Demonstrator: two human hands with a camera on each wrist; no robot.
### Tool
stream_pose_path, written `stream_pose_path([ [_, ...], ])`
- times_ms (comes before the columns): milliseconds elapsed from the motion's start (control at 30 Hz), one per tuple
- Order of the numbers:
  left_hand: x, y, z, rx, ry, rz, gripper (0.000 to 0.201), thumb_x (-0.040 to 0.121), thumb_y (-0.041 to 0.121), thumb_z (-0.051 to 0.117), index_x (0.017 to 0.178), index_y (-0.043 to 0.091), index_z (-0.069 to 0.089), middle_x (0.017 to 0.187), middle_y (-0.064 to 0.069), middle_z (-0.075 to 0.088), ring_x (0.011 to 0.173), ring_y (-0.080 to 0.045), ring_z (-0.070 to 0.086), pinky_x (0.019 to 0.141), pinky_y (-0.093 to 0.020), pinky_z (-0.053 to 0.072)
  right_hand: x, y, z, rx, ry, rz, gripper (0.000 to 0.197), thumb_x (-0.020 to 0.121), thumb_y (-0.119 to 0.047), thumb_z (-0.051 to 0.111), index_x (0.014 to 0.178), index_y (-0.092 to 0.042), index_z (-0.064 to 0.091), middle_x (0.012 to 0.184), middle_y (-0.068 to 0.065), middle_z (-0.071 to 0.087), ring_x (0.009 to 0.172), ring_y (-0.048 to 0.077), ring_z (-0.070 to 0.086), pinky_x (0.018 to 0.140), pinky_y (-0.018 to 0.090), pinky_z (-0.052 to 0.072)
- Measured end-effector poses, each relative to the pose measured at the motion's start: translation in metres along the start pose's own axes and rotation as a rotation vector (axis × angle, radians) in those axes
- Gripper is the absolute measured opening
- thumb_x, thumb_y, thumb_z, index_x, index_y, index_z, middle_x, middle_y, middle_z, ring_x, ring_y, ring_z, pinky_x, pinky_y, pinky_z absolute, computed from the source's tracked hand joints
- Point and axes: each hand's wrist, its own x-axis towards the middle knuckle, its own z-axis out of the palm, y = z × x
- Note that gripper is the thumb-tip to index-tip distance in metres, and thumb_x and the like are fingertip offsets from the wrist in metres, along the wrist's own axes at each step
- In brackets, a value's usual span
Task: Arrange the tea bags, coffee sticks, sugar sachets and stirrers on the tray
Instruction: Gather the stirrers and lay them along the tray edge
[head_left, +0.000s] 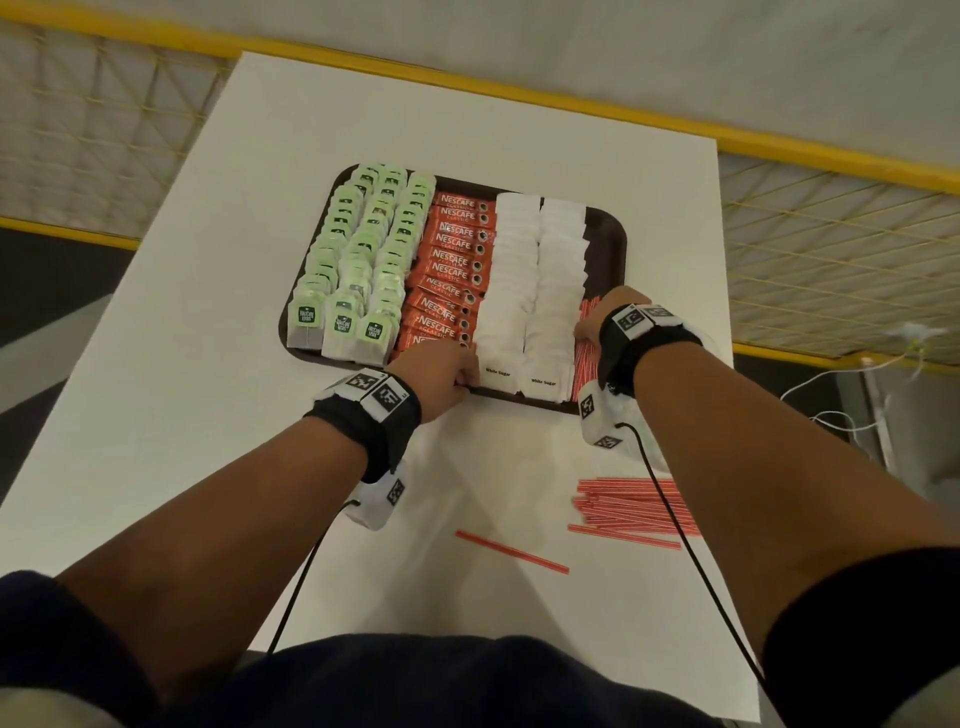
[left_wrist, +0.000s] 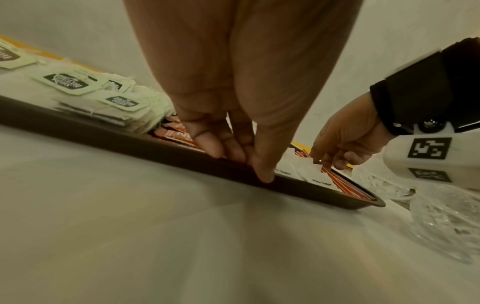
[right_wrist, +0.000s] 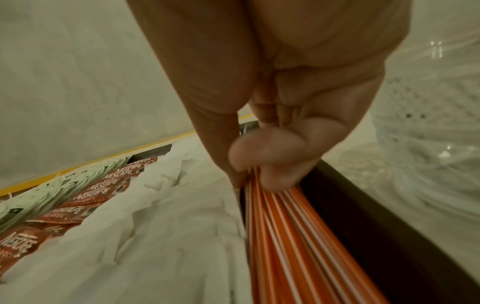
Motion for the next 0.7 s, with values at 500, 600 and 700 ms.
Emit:
stream_pose_path([
  [500, -0.041, 0.042, 0.031, 0.176, -0.186, 0.381, 0.022, 0.094, 0.033, 0.06, 0.109, 0.019, 0.068, 0.109, 0.001, 0.061, 0.101, -0.017, 0.056, 0.087, -0.03, 0.044, -0.104, 0.026, 0.035, 0.173, 0.124, -0.368, 0.027, 0.091, -0.038, 0.061, 0.107, -0.016, 0.06, 0.1, -0.002, 0.056, 0.097, 0.018, 0.055, 0.082, 0.027, 0.041],
  [600, -0.051, 0.058, 0.05, 0.259, -0.375, 0.468, 0.031, 0.092, 0.041, 0.062, 0.114, 0.02, 0.065, 0.111, 0.001, 0.059, 0.102, -0.018, 0.054, 0.088, -0.03, 0.044, -0.139, 0.055, 0.057, 0.143, 0.054, -0.405, 0.022, 0.091, -0.038, 0.062, 0.103, -0.02, 0.06, 0.1, -0.004, 0.057, 0.092, 0.014, 0.054, 0.079, 0.025, 0.039],
  [700, -0.055, 0.067, 0.067, 0.342, -0.46, 0.534, 0.036, 0.089, 0.044, 0.065, 0.114, 0.019, 0.063, 0.111, 0.0, 0.059, 0.102, -0.02, 0.055, 0.089, -0.034, 0.046, -0.164, 0.086, 0.079, 0.066, 0.015, -0.359, 0.031, 0.089, -0.039, 0.064, 0.114, -0.021, 0.061, 0.108, -0.001, 0.058, 0.1, 0.016, 0.053, 0.087, 0.027, 0.042],
])
